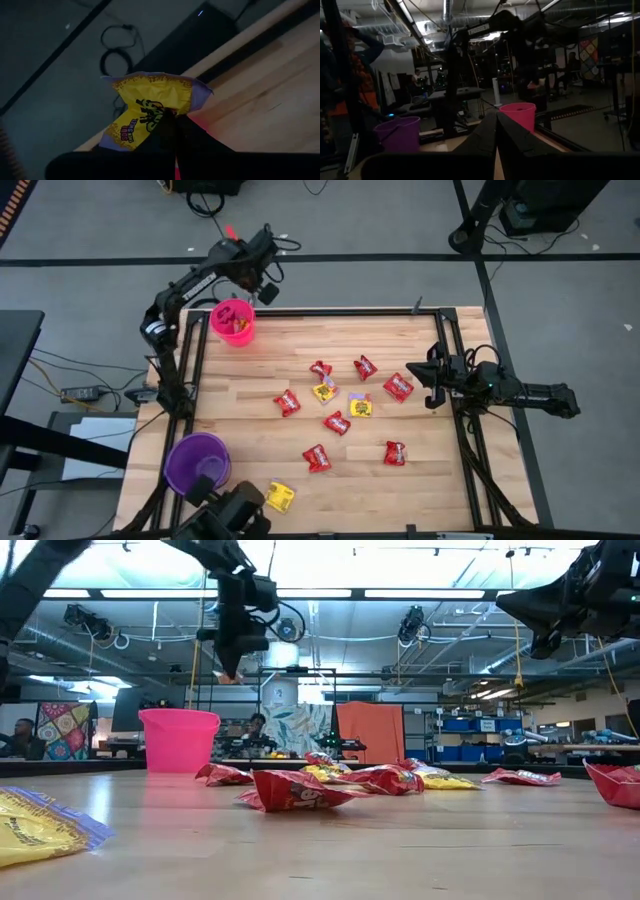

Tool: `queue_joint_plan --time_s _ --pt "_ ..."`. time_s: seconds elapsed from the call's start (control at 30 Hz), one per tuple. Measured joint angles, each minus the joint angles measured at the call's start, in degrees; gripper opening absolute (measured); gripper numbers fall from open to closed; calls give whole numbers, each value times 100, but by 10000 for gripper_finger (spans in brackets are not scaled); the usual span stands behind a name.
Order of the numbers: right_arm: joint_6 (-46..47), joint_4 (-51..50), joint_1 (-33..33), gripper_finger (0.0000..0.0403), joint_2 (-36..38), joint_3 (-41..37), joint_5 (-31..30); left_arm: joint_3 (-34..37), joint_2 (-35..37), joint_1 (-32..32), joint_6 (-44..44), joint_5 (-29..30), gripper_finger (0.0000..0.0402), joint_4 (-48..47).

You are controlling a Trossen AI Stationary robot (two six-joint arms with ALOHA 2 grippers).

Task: Sort candy by brand, put in halloween buckets
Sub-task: Put the yellow candy into the pink bucket

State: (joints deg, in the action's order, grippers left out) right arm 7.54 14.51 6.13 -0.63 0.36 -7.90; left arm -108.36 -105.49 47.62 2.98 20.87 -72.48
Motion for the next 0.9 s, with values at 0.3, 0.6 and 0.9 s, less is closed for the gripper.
queue_joint_plan --time_s 0.3,0.6,0.9 --pt "42 2 0 22 0 -1 -154 2129 1236 413 65 -403 0 751" --pt "48 41 0 22 -1 -1 -211 3346 1737 631 188 -1077 0 1360" --pt "196 43 0 22 1 -2 -301 3421 1380 927 183 -1299 0 1534"
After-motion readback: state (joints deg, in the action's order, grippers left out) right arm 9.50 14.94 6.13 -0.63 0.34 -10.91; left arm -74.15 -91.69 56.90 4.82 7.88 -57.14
